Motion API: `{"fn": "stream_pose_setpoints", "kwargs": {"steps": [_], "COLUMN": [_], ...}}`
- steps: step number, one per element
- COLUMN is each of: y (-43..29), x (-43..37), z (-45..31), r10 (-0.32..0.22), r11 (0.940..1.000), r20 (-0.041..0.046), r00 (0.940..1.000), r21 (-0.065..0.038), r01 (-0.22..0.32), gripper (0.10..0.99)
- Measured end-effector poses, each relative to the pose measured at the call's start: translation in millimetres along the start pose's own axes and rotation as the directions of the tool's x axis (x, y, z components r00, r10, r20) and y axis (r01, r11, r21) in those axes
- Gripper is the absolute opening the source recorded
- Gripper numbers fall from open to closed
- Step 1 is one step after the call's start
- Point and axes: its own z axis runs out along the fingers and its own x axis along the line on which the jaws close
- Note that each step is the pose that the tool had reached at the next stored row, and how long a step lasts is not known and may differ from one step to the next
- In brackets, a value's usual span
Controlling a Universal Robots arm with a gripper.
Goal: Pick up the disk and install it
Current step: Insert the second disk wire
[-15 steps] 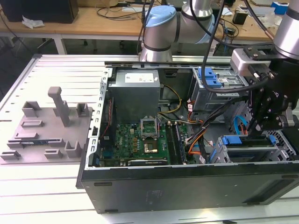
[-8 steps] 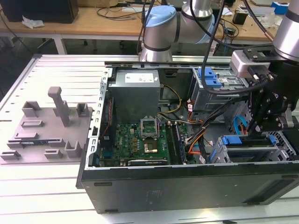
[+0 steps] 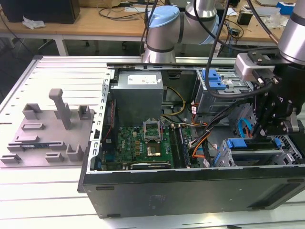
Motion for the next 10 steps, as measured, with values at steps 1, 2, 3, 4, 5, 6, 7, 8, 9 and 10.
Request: {"fn": "stream_pose_setpoints", "kwargs": {"steps": [1,2,3,4,5,6,7,8,9,10], "y": [0.0,0.0,0.0,0.1,0.1,0.1,0.2,0.3,0.4,0.4], "x": [0.0,0.0,0.1,0.1,0.1,0.1,0.2,0.2,0.1,0.1], "z": [0.5,0.8,1.1,1.6,2.0,2.8,3.8,5.3,6.5,6.9], "r10": [0.000,0.000,0.000,0.000,0.000,0.000,0.000,0.000,0.000,0.000], "r11": [1.0000,1.0000,1.0000,1.0000,1.0000,1.0000,1.0000,1.0000,1.0000,1.0000], "r20": [0.0002,0.0001,0.0000,-0.0001,0.0000,0.0000,-0.0002,-0.0004,-0.0011,-0.0008], "r00": [1.0000,1.0000,1.0000,1.0000,1.0000,1.0000,1.0000,1.0000,1.0000,1.0000], "r21": [0.000,0.000,0.000,0.000,0.000,0.000,0.000,0.000,0.000,0.000], "r01": [0.000,0.000,0.000,0.000,0.000,0.000,0.000,0.000,0.000,0.000], "gripper": [0.161,0.161,0.161,0.161,0.161,0.161,0.161,0.161,0.161,0.161]}}
